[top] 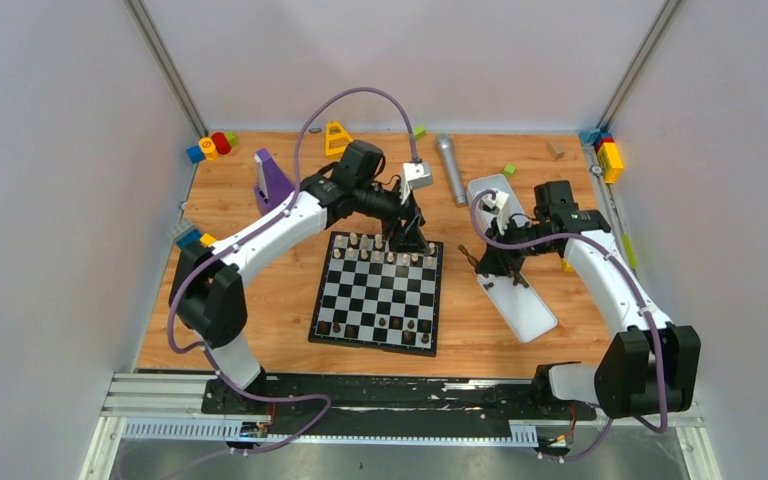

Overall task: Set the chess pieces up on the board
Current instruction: Pick up the chess piece from the storage box.

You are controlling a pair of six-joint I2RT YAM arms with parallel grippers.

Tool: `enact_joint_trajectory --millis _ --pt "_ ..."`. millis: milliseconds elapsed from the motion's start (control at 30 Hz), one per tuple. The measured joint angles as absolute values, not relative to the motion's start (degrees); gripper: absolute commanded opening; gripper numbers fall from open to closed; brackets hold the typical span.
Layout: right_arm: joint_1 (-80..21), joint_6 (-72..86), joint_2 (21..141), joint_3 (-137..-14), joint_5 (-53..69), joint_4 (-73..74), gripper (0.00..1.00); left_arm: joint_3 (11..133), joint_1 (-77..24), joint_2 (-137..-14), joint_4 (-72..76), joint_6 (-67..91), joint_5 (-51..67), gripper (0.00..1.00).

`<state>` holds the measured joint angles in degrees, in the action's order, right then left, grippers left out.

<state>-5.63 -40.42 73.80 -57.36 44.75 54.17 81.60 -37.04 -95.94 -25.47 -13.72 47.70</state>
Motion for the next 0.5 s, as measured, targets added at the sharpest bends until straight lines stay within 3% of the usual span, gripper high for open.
enact_joint_trajectory --millis 500 --pt "-8.10 -34.52 75.35 -64.14 54.11 53.69 0.01 93.19 -37.04 -108.88 -21.30 8.71 60.82 0.73"
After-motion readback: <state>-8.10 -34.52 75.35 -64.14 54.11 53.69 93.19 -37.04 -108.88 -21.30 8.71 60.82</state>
